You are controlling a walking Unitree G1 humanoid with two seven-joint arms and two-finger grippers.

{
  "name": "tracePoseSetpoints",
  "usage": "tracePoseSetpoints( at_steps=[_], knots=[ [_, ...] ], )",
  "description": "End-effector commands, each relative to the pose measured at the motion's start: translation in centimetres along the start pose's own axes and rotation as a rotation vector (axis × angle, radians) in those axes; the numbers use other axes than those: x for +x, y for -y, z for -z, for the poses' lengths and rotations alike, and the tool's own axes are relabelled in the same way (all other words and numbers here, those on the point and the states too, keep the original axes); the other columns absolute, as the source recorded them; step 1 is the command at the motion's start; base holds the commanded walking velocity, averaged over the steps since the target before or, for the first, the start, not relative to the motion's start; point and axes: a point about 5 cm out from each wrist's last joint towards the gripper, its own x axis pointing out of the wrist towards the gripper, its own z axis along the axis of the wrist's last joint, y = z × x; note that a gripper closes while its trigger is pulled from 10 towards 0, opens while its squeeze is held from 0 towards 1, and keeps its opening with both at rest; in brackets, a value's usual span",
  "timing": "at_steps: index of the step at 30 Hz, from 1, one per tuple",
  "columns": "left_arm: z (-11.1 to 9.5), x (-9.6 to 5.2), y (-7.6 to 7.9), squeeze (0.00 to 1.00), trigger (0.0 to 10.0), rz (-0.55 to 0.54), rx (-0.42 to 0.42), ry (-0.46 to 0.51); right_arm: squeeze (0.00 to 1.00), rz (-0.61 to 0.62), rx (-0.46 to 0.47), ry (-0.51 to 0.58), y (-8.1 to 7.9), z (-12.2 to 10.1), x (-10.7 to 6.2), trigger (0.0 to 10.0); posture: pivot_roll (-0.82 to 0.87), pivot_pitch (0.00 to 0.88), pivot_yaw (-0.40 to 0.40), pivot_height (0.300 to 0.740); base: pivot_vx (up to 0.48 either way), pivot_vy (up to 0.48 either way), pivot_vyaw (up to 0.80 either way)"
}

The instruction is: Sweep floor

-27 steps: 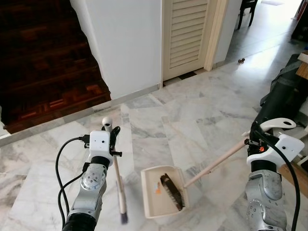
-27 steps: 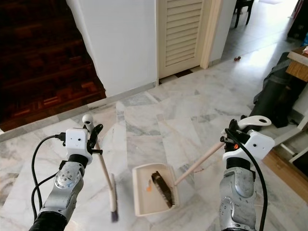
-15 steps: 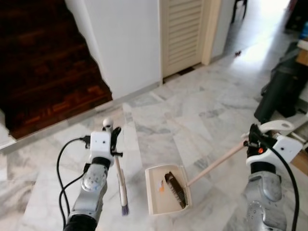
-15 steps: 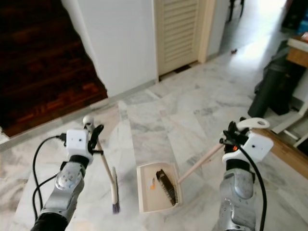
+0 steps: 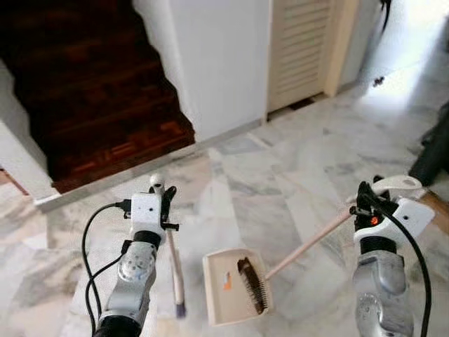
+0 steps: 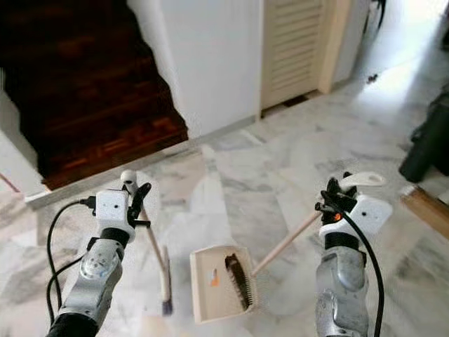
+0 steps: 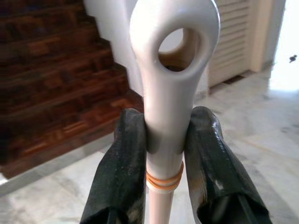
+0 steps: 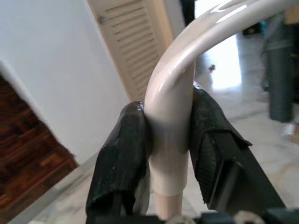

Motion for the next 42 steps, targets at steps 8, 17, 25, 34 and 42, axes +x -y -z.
tracePoseSetpoints(
  at_steps=[8,17,25,34,42],
  knots=[
    [-0.86,0.09,-0.79,0.0,10.0,-0.015,0.01,0.043,0.0,-0.053,0.0,0.07,-1.33,-1.35,0.29,10.0,-0.13,0.0,0.049,0.74,0.0,0.48,0.0],
    [-0.89,-0.07,-1.25,0.0,10.0,-0.019,0.025,0.044,0.0,-0.05,0.006,0.087,-1.35,-1.61,0.11,10.0,-0.14,0.0,0.06,0.74,0.0,0.48,0.0],
    [-1.28,0.37,-1.31,0.0,10.0,-0.02,0.032,0.053,0.0,-0.051,0.006,0.085,-1.56,-1.6,0.14,10.0,-0.12,0.0,0.068,0.74,0.0,0.48,0.0],
    [-1.7,0.77,-1.3,0.0,10.0,-0.021,0.039,0.062,0.0,-0.066,-0.021,0.1,-1.75,-2.13,0.59,10.0,-0.11,0.019,0.072,0.74,0.0,0.48,0.36],
    [-1.74,0.71,-1.12,0.0,10.0,-0.015,0.035,0.061,0.0,-0.052,-0.005,0.081,-1.62,-1.65,-0.05,10.0,-0.12,0.041,0.076,0.74,0.0,0.48,0.39]
  ],
)
